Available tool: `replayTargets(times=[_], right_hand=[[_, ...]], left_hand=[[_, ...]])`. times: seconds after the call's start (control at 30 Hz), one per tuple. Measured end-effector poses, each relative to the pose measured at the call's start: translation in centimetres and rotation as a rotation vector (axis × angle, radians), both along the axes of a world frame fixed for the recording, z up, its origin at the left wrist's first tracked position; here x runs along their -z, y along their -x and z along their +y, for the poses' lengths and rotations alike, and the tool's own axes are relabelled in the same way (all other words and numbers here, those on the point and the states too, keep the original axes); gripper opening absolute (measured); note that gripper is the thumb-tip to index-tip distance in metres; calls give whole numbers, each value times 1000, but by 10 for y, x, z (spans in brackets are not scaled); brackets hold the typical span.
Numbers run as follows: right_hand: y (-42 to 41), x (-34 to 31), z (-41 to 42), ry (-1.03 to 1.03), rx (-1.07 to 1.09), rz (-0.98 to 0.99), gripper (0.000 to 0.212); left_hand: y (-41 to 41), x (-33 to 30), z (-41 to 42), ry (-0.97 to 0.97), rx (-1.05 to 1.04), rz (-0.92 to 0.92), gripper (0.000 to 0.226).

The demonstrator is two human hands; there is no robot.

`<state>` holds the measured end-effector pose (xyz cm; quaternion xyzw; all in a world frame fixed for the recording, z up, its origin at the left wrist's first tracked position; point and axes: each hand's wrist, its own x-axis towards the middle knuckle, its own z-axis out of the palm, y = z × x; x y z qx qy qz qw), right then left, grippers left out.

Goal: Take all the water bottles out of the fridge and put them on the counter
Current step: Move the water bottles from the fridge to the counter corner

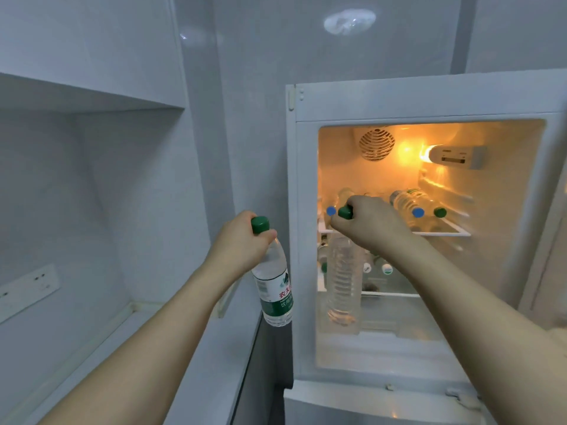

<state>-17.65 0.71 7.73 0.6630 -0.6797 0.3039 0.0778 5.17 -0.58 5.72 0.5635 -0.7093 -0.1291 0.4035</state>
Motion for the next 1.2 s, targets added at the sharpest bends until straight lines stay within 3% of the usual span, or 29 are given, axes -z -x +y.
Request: replayTargets(times=[0.2,0.63,0.9,1.2], right_hand=[[-51,43,-6,-102,-177,-91,33],[-156,153,-48,-370,-636,-65,25],[-231,203,-29,-532,-926,-52,23],[-319,201,56,-554,-1184,-2,19]], left_hand=[[-44,50,16,-92,-146,17,20],[-102,171,64,-277,-539,145,18],[-140,197,130,-317,-786,189,16],[-184,191,250,-301,-1055,177,19]])
